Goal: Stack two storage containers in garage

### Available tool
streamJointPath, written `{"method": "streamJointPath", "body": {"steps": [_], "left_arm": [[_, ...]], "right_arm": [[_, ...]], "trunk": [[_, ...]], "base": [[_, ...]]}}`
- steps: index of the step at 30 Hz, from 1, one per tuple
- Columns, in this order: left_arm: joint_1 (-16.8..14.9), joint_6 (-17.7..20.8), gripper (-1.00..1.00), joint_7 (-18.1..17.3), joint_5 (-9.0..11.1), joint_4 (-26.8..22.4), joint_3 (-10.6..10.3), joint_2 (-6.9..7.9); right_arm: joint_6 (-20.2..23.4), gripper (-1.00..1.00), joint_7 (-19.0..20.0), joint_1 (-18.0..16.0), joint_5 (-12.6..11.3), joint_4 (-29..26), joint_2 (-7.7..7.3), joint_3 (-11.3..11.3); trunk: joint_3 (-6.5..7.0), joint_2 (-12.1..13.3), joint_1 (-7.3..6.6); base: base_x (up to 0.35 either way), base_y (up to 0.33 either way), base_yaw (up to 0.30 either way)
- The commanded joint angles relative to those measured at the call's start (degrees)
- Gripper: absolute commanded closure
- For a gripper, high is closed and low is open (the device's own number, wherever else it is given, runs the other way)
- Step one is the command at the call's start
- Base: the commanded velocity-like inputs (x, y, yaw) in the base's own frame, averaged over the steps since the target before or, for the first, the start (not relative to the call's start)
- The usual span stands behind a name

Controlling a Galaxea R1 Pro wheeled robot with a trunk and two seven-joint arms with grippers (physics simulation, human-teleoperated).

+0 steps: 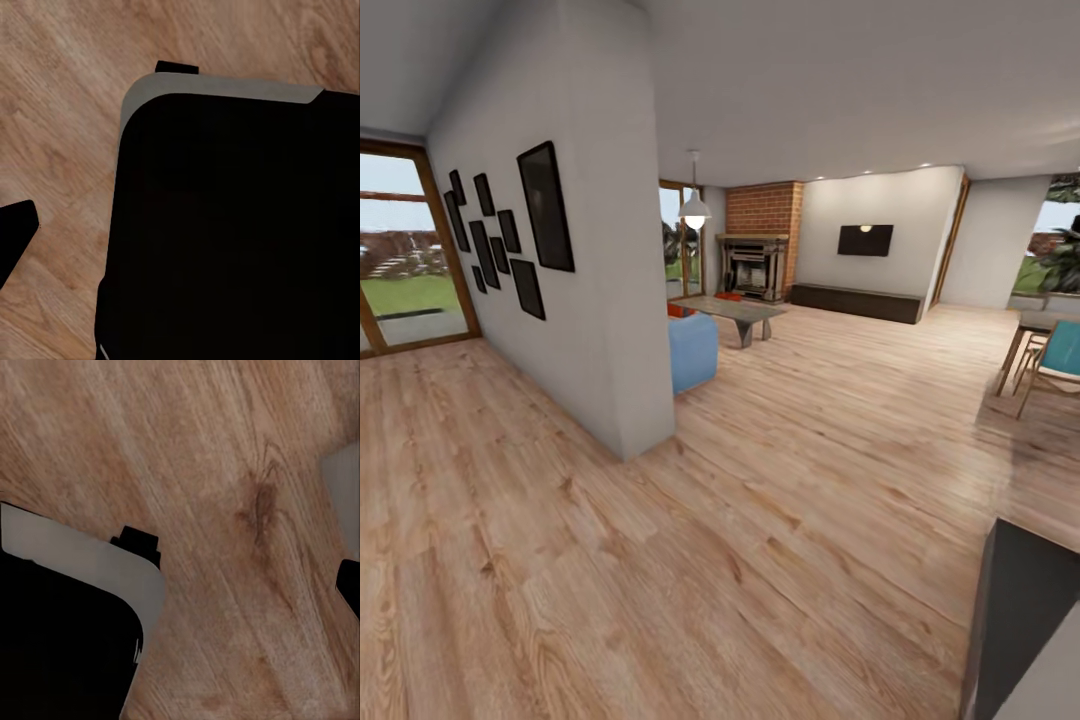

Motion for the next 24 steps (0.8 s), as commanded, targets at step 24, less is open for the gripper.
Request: {"method": "streamJointPath", "body": {"steps": [24], "left_arm": [[0.0,0.0,-1.00,0.1,0.4,0.0,0.0,-0.02]], "right_arm": [[-0.4,-1.00,0.1,-0.1,0.2,0.2,0.15,-0.2]], "trunk": [[-0.05,0.0,0.03]], "base": [[0.324,0.120,-0.148]]}}
